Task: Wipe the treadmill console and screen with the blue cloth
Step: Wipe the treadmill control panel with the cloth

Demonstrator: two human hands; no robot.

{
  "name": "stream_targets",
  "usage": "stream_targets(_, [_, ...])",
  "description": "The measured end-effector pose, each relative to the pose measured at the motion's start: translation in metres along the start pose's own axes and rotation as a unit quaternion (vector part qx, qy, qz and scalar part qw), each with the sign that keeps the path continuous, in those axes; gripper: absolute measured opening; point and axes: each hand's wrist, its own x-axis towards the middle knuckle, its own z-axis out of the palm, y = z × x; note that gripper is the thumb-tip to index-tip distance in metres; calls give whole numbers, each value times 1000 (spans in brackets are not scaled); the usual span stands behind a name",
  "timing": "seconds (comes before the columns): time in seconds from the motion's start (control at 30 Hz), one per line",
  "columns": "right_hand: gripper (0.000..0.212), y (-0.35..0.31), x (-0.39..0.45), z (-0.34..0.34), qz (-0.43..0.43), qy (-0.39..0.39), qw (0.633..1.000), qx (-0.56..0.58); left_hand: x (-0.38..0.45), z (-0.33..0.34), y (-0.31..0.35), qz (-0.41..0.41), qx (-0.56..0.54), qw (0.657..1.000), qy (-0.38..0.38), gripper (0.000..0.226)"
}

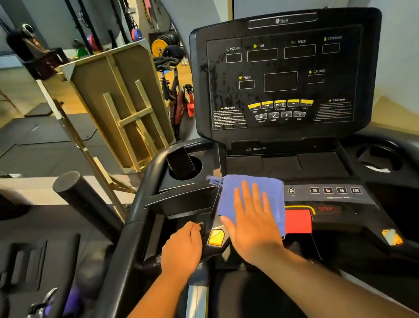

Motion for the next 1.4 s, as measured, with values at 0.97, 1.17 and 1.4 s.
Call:
stream_targets(0.97, [88,29,-4,-3,-78,-2,997,-1,1,5,-2,10,43,999,0,37])
stream_targets(1.17, [85,11,1,-4,-200,-42,979,-14,-1,5,-1,4,34,999,10,36])
stream_targets(1.4, [74,60,-5,-24,-251,-108,962,-21,0,3,-1,14,40,999,-2,36])
